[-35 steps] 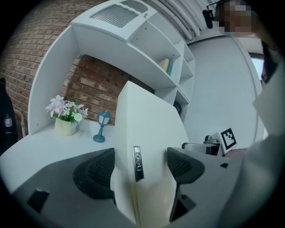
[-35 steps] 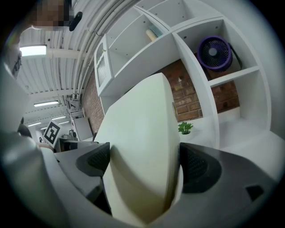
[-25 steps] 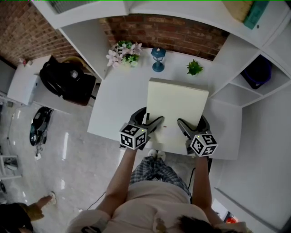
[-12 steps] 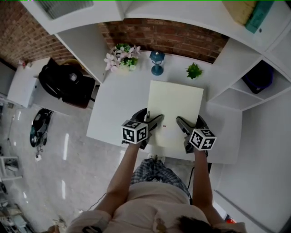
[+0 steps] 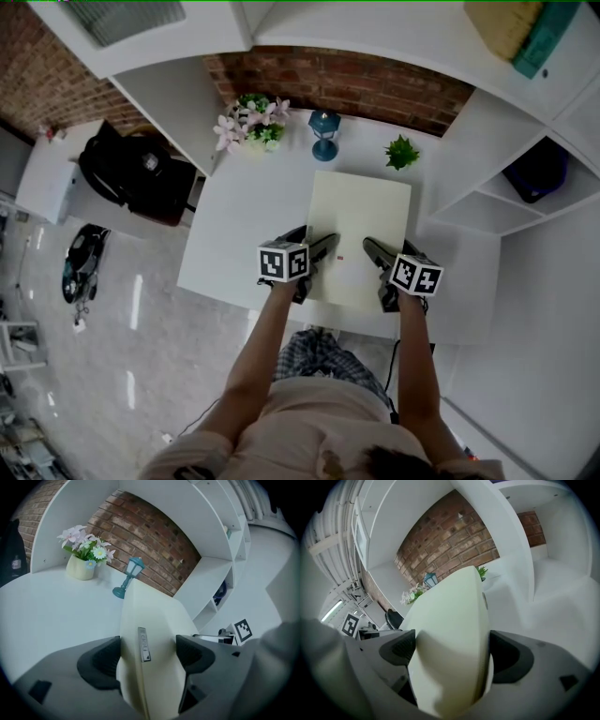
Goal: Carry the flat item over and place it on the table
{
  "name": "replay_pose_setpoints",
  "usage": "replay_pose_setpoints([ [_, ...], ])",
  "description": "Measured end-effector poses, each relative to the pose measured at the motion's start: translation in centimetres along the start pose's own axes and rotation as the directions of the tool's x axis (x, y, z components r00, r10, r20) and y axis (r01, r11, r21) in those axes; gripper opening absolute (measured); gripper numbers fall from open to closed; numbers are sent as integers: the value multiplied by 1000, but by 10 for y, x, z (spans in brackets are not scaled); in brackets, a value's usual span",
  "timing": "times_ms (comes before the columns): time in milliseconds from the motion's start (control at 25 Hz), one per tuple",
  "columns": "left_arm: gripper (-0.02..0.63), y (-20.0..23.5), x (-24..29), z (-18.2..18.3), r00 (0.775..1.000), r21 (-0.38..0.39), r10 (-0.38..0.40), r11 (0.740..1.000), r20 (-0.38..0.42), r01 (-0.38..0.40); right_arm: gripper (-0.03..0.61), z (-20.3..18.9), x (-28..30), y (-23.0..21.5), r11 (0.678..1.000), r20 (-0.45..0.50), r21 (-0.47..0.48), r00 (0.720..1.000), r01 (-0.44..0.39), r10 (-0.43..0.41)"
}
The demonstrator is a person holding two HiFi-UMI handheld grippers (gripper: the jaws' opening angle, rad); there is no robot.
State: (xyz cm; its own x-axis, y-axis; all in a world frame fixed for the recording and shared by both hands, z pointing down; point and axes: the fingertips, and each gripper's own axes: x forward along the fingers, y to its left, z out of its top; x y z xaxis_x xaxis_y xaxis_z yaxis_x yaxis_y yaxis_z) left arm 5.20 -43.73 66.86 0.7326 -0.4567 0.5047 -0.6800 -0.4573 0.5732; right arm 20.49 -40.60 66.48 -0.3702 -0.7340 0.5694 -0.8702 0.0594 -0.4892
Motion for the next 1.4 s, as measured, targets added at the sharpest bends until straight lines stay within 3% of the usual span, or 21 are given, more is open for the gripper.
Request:
replay_pose_setpoints([
  [360,356,12,18,-23,991,-74,20,997,-129,-30,495,-24,11,-17,994,-141,92,989,55,-42],
  [640,357,14,21,-27,986,-87,32,995,-164,-46,495,-29,14,-21,990,-195,121,980,66,-41],
  [1040,357,13,17,-25,988,-95,12,995,-152,-26,496,-26,10,-19,989,-161,140,987,46,-23],
  [1240,356,13,10,-19,989,-35,52,998,-137,-57,494,-22,1,-19,993,-136,109,990,54,-39],
  [1400,356,14,-9,-6,995,-30,64,997,-77,-67,492,-5,-19,-15,997,-58,73,998,38,-34],
])
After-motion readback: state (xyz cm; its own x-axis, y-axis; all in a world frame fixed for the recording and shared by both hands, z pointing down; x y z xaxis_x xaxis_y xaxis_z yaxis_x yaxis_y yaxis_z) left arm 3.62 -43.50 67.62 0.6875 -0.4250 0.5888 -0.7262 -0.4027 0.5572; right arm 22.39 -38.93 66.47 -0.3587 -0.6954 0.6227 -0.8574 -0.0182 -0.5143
